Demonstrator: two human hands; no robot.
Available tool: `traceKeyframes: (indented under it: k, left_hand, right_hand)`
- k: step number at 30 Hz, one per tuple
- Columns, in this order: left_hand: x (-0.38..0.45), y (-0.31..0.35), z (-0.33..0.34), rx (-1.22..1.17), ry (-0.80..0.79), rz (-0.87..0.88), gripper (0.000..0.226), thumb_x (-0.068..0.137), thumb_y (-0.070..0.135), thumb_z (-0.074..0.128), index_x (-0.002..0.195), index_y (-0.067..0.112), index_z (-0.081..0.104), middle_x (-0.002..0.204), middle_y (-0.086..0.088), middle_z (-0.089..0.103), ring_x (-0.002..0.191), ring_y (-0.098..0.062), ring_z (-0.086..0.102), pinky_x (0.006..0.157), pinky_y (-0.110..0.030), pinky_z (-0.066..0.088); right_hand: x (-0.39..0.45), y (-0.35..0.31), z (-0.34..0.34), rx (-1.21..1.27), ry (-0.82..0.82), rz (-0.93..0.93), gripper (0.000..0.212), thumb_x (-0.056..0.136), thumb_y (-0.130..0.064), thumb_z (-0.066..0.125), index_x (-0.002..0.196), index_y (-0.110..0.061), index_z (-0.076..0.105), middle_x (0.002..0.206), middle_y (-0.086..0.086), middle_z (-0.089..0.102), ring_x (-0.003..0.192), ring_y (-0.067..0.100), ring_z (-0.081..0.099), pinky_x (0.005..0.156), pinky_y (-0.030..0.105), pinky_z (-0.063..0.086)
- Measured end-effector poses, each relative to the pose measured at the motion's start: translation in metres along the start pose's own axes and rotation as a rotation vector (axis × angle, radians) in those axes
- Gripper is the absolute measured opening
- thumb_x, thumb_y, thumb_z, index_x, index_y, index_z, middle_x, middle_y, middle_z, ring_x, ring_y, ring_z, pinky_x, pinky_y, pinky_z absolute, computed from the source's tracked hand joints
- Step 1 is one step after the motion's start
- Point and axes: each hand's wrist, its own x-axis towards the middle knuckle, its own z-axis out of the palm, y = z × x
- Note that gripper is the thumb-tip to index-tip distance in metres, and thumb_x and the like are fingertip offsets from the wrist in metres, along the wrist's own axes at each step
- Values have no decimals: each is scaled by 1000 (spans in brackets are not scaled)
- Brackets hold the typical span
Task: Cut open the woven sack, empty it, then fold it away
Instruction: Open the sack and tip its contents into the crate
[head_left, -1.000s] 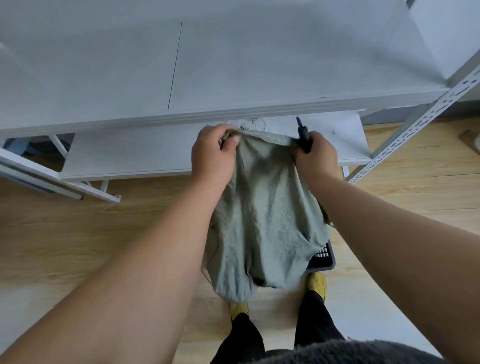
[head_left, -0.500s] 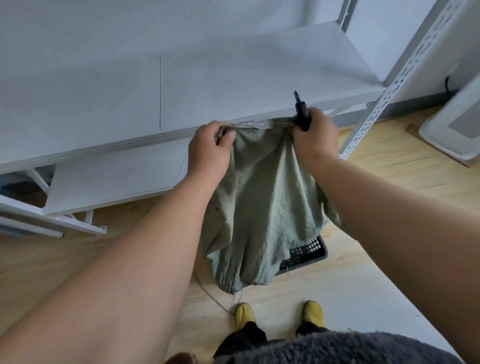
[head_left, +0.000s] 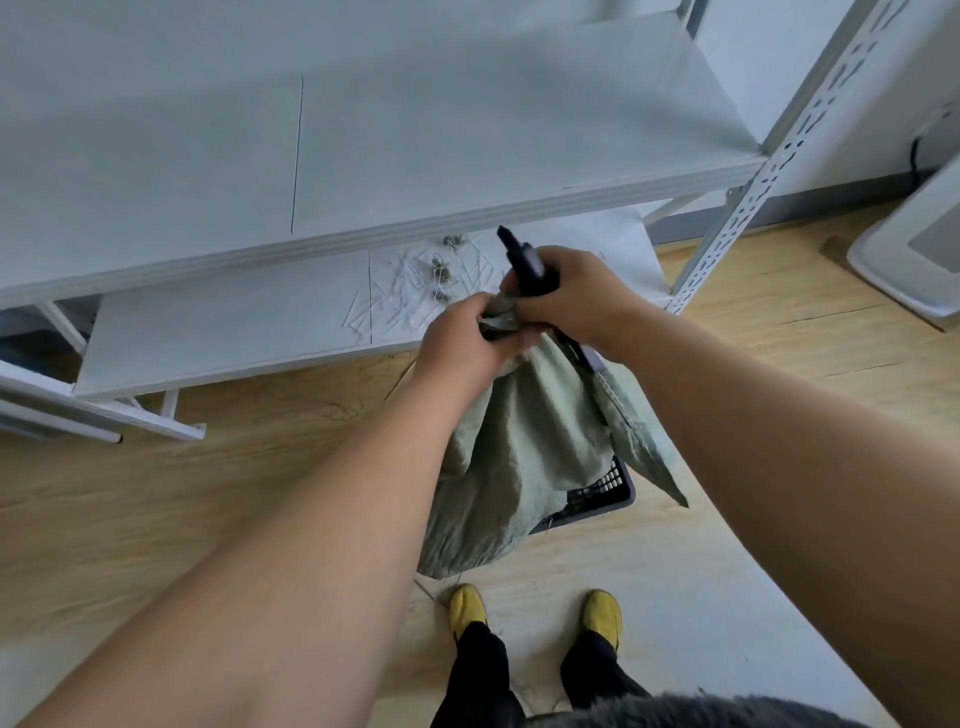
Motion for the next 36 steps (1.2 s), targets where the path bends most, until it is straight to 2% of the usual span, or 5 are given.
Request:
traceKeyframes:
  k: [4,10,16,30,36]
  left_hand:
    - [-6,-3,9,49,138,-43,23,86,33,68,99,14,67,94,-2,69,91,-22,64,76,-33,48]
    - [-13,-1,10,-137,242,-118,35,88,40,64,114,16,65,113,0,68,107,-20,62,93,-35,48]
    - [-23,-9,5,-266,335,-191,48,83,45,67,123,17,62,121,1,66,116,-20,59,103,-43,46]
    - [-32,-16,17,-338,376,-126,9,86,35,69,81,37,62,95,15,68,97,-12,64,89,-30,48]
    - [-24,-9,9,-375,575,-104,17,87,28,67,73,24,58,77,7,64,74,-16,59,72,-30,45]
  right_hand:
    - [-11,35,-16,388,36,161,22,77,-12,78,97,-13,69,76,-5,66,56,8,56,59,25,45]
    - [-27,92,-6,-176,82,326,63,69,-41,82,121,-18,56,110,2,57,94,20,55,84,30,45]
    - [-40,114,-6,-219,294,425,20,92,-22,56,106,-10,64,70,1,58,58,13,51,46,22,31]
    - [-28,97,10,-196,267,281,18,89,-24,61,104,-14,62,97,10,67,87,29,62,74,36,52]
    - [-27,54,-9,36,618,121,11,94,-24,54,101,-16,57,86,1,64,83,25,59,71,34,47]
